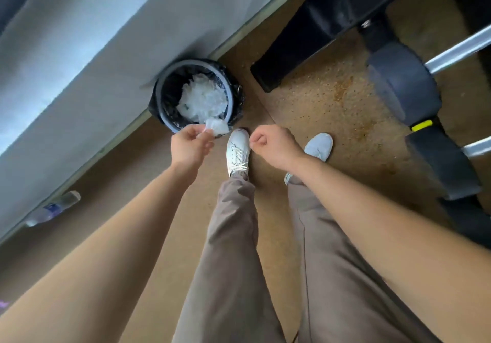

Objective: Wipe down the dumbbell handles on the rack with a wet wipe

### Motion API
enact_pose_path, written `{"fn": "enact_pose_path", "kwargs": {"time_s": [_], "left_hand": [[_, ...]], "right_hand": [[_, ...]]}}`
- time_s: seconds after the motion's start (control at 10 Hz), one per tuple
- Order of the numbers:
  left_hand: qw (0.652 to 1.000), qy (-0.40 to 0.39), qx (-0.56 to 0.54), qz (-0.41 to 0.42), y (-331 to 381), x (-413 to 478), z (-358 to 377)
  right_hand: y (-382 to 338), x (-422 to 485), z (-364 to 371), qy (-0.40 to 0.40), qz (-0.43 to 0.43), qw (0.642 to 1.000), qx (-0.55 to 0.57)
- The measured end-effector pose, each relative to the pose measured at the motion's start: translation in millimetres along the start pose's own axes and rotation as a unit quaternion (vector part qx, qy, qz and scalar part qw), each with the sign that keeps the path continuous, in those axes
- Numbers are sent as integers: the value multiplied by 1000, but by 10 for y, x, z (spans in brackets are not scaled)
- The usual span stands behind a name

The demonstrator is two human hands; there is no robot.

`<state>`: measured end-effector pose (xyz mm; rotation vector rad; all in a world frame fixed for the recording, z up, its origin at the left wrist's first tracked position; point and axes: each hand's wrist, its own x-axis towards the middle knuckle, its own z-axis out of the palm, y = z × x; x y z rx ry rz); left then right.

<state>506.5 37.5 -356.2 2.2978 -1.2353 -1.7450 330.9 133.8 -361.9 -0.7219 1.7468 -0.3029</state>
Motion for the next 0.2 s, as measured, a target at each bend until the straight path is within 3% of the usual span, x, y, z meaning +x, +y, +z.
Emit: {"fn": "enact_pose_path", "kwargs": {"time_s": [0.2], "left_hand": [[993, -89, 72, -29, -87, 177, -386]], "right_hand": [[-204, 140, 45, -4, 18, 999, -51]]}}
